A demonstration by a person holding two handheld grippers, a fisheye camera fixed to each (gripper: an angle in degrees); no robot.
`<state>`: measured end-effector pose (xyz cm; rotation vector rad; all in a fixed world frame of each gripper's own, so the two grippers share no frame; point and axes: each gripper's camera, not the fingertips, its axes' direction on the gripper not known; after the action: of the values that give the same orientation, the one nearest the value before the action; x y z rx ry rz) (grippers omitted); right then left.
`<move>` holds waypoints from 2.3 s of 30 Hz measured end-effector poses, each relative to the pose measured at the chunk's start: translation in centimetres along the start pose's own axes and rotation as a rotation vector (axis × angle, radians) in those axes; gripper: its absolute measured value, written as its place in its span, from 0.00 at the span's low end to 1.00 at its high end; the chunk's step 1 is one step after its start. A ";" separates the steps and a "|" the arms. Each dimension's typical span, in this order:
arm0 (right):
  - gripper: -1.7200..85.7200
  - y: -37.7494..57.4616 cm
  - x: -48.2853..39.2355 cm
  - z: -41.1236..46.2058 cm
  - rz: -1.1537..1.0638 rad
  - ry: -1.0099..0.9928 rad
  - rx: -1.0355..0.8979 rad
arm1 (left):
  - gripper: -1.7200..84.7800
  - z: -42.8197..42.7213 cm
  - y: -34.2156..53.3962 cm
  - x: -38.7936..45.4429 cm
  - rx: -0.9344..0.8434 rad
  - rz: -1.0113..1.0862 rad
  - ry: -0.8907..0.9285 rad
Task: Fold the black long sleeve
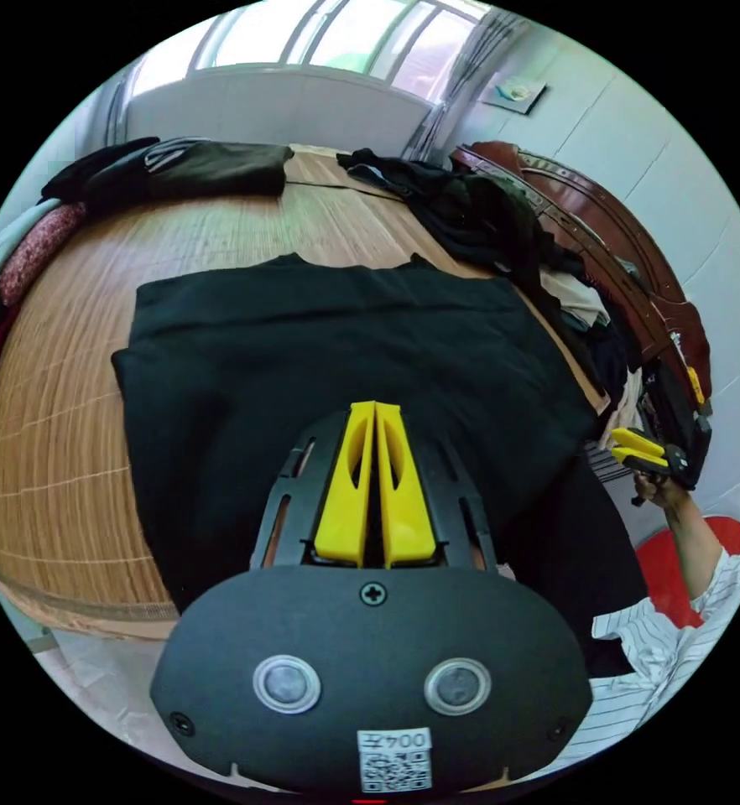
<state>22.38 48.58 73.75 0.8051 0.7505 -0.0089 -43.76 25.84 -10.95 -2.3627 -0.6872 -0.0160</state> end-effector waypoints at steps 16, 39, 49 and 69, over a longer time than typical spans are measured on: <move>0.08 -2.4 7.2 -2.8 -0.223 -0.075 -0.002 | 0.03 7.9 -0.9 -8.8 0.044 -0.065 0.109; 0.17 -2.5 25.6 -7.7 0.711 -0.706 0.183 | 0.02 21.8 4.3 -21.3 0.015 -0.025 0.132; 0.09 -5.4 30.0 -8.4 0.914 -0.796 0.101 | 0.10 27.2 9.6 -19.8 0.029 0.210 0.180; 0.08 -15.4 32.7 -14.2 0.746 -0.795 0.011 | 0.08 51.0 29.7 4.2 0.026 0.983 -0.430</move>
<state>33.91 55.68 37.36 0.9570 -0.3213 0.3193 -34.27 39.82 -67.64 -2.4494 0.3518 0.9259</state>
